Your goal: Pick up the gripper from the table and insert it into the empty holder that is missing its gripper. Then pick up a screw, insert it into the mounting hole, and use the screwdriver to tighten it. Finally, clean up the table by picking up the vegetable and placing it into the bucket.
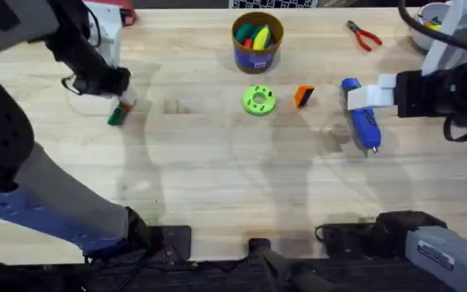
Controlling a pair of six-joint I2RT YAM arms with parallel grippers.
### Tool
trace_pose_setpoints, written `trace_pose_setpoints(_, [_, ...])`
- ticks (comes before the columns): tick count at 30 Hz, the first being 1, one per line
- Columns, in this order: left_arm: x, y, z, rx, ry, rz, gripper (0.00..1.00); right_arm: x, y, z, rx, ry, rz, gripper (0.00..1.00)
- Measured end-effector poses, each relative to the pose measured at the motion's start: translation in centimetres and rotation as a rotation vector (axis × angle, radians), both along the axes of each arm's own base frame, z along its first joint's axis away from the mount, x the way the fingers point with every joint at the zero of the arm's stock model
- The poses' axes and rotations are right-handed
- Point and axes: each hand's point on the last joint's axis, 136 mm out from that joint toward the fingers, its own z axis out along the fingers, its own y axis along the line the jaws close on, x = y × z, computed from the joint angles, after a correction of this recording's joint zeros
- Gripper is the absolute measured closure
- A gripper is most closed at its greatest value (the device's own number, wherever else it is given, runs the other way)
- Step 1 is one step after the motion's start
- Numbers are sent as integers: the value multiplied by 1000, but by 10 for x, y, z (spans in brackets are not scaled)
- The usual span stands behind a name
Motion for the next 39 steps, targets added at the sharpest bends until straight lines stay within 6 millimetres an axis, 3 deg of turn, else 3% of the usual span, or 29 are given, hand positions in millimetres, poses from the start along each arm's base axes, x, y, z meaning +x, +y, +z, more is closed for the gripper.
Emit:
trace_pose_setpoints(8, [32, 0, 68, -12, -103, 3, 993, 0, 0, 0, 0, 0, 0, 8])
trace_pose_setpoints(11, [33, -6, 91, 0, -157, 5, 993, 0, 0, 0, 0, 0, 0, 8])
trace_pose_setpoints(16, [16, -22, 143, 19, -270, 11, 993, 0, 0, 0, 0, 0, 0, 9])
trace_pose_setpoints(21, [-15, -29, 198, 39, -440, 63, 993, 0, 0, 0, 0, 0, 0, 8])
trace_pose_setpoints(24, [-44, -38, 207, 32, -497, 93, 993, 0, 0, 0, 0, 0, 0, 9])
trace_pose_setpoints(28, [-75, -54, 203, 3, -537, 125, 993, 0, 0, 0, 0, 0, 0, 8])
trace_pose_setpoints(29, [-82, -58, 200, -4, -539, 127, 958, 0, 0, 0, 0, 0, 0, 8])
trace_pose_setpoints(33, [-97, -68, 195, -29, -545, 139, 314, 0, 0, 0, 0, 0, 1, 8])
trace_pose_setpoints(35, [-100, -72, 195, -44, -546, 142, 53, 0, 0, 0, 0, 0, 0, 8])
trace_pose_setpoints(39, [-100, -86, 198, -81, -558, 108, 13, 0, 0, 0, 0, 0, 0, 8])
